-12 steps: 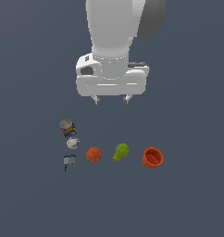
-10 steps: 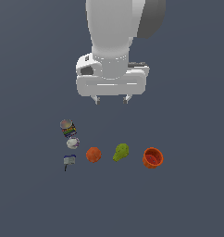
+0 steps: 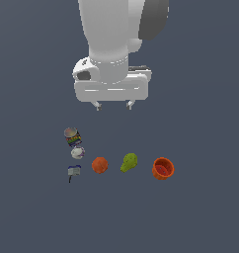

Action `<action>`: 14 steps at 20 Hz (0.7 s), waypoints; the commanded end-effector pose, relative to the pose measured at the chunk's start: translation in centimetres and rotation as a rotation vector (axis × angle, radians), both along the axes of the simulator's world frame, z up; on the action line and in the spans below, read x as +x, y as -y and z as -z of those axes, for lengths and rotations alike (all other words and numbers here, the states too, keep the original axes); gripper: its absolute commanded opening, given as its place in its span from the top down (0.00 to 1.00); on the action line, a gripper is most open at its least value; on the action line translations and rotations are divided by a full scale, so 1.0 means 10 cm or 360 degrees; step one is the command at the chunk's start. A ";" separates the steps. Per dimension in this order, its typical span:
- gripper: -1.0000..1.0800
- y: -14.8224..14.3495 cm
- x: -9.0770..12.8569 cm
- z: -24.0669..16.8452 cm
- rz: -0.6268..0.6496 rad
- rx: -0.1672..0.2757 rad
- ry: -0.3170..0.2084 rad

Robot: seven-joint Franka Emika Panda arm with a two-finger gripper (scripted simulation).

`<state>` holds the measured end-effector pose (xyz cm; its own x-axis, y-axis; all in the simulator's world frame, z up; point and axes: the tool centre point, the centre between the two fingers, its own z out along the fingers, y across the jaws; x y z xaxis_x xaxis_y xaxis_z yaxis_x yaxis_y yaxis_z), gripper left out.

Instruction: Pick up a designated object from a clutter of objects.

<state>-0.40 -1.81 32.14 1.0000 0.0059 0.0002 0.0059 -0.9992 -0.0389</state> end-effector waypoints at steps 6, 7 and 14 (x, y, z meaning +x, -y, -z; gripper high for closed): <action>0.04 0.06 0.00 0.05 -0.0017 -0.0002 0.0000; 0.04 0.08 0.01 0.07 -0.0023 -0.0003 0.0001; 0.04 0.33 0.02 0.29 -0.0095 -0.0016 0.0005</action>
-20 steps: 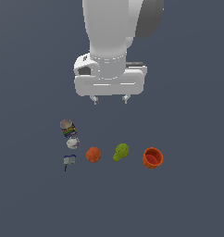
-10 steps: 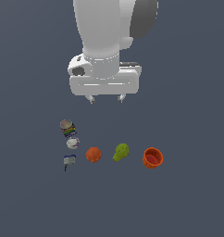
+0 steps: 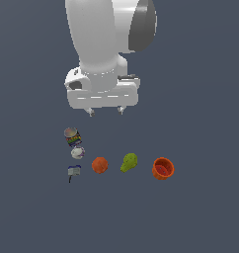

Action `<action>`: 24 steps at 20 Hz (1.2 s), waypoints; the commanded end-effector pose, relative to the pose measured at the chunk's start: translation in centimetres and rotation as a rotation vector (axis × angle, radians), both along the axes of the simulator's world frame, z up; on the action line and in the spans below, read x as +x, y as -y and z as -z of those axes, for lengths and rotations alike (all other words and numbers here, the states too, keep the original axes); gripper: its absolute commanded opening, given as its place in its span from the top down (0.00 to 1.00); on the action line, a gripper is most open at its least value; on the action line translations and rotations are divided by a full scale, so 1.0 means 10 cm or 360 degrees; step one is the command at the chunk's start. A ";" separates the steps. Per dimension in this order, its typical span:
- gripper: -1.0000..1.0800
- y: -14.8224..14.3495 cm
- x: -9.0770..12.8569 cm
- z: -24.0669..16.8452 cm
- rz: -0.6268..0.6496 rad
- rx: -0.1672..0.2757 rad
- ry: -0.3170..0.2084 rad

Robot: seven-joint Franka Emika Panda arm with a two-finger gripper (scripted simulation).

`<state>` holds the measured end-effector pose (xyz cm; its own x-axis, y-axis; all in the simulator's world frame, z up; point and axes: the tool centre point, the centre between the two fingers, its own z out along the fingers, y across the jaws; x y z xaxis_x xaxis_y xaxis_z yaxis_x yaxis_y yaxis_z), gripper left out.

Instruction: Pick up a designated object from a clutter of objects.

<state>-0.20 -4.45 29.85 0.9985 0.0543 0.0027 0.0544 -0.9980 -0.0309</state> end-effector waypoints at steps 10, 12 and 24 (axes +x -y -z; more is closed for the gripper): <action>0.04 0.72 -0.07 0.62 -0.0209 -0.0030 0.0004; 0.04 0.86 -0.10 0.75 -0.0254 -0.0034 0.0004; 0.04 1.63 -0.45 1.47 -0.0523 -0.0049 0.0005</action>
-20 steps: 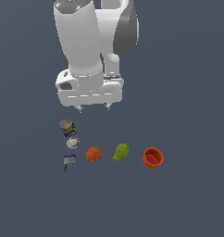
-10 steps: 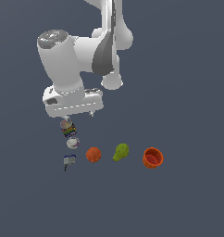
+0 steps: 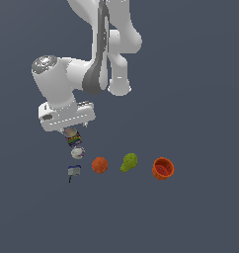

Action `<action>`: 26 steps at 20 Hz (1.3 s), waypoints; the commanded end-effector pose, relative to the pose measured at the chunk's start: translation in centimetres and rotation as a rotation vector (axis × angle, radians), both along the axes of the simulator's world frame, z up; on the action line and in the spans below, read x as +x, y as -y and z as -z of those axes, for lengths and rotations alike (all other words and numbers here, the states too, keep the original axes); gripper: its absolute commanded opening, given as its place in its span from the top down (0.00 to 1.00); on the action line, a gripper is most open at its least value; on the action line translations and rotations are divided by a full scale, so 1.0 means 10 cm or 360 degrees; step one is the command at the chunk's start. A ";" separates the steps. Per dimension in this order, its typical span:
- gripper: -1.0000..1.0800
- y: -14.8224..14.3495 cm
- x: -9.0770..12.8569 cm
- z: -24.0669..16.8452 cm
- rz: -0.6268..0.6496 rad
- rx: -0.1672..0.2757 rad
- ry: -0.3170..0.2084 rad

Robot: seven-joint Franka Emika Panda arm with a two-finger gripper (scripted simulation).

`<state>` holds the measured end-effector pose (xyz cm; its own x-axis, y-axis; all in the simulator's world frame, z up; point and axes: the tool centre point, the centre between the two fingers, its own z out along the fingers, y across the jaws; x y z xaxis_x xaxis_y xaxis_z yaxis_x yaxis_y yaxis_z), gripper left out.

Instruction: Pick up a designated object from a clutter of objects.

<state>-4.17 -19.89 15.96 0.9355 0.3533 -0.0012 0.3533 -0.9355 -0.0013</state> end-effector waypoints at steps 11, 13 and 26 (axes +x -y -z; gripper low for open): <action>0.04 0.44 -0.33 0.46 -0.0185 -0.0002 0.0002; 0.04 0.47 -0.35 0.49 -0.0197 -0.0001 0.0002; 0.04 0.48 -0.37 0.70 -0.0204 -0.0001 0.0002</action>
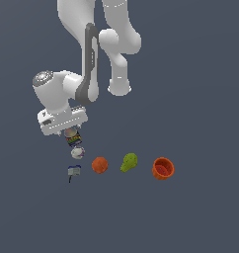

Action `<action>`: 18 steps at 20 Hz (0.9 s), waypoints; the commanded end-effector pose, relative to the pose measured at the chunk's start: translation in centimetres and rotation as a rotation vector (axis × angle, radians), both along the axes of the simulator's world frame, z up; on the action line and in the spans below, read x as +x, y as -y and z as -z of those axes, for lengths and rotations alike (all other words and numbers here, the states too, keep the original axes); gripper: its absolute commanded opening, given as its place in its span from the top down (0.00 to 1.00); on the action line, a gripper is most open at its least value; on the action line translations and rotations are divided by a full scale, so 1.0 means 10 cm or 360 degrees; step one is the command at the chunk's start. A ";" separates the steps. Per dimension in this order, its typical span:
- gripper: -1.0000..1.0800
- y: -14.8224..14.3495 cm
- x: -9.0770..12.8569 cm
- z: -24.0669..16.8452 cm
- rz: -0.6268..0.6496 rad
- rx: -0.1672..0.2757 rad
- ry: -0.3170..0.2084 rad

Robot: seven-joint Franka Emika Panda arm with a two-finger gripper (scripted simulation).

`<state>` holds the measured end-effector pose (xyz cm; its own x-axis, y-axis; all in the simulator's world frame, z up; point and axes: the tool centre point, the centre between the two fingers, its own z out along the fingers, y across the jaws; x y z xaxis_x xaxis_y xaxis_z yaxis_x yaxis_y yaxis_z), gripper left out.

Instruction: Pick up a designated object from a clutter of objects.

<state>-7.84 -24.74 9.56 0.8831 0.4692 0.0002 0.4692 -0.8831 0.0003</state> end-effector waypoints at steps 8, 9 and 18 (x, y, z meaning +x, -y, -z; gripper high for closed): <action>0.04 0.00 -0.01 0.35 -0.0003 0.0000 0.0000; 0.04 0.00 -0.01 0.37 -0.0003 0.0000 0.0000; 1.00 0.00 -0.01 0.38 -0.0003 0.0000 0.0000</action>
